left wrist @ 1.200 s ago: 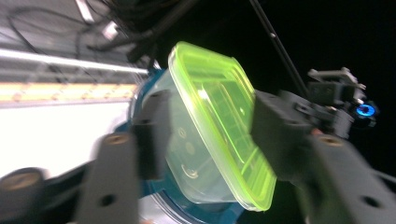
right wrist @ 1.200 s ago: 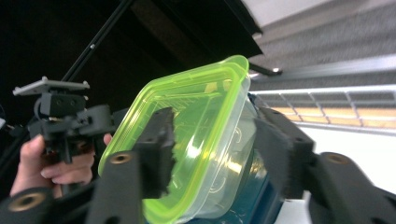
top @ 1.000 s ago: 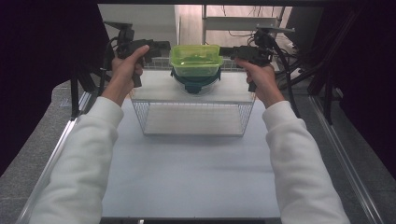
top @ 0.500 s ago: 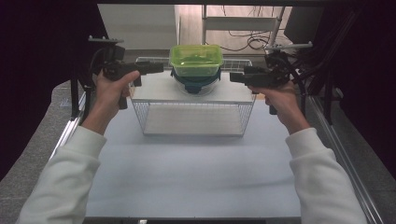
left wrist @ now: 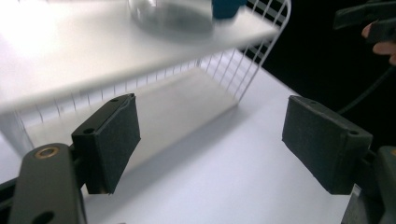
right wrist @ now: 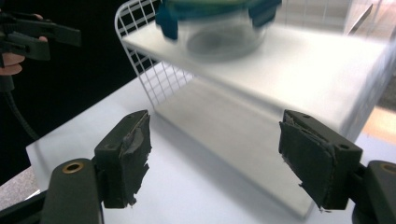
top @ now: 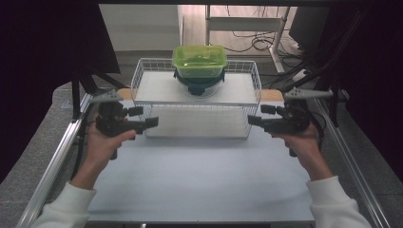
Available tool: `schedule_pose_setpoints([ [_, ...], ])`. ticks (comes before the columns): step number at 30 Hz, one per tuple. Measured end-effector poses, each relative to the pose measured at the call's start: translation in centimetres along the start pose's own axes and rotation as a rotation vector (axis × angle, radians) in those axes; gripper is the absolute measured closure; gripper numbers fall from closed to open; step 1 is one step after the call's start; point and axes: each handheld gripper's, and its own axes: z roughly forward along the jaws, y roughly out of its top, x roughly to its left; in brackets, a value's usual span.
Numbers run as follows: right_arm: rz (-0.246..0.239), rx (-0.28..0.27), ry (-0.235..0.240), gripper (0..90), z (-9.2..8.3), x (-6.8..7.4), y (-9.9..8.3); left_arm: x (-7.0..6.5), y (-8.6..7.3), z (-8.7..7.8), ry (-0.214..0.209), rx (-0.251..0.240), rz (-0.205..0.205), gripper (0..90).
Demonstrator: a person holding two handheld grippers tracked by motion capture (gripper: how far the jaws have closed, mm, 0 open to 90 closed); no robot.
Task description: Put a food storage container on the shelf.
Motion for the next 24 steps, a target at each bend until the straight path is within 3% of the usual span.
schedule_pose_setpoints([
  [6,0.03,0.044,-0.038,24.5,-0.1,-0.3,-6.0,-0.2,-4.8,1.0,0.037,0.066,0.04,19.2],
  [10,0.052,0.064,-0.048,24.5,0.3,-0.6,-9.2,0.3,-6.9,2.0,0.034,0.106,0.029,19.1],
  [12,0.042,0.083,-0.061,24.5,0.5,-0.6,-10.4,0.3,-7.8,2.5,0.056,0.125,0.04,18.9],
  [18,0.062,0.107,-0.061,24.1,0.8,-0.6,-12.7,0.2,-9.7,4.2,0.072,0.193,0.054,18.7],
  [24,0.069,0.097,-0.062,24.1,0.8,-0.7,-12.9,0.2,-9.7,4.3,0.065,0.176,0.04,18.6],
])
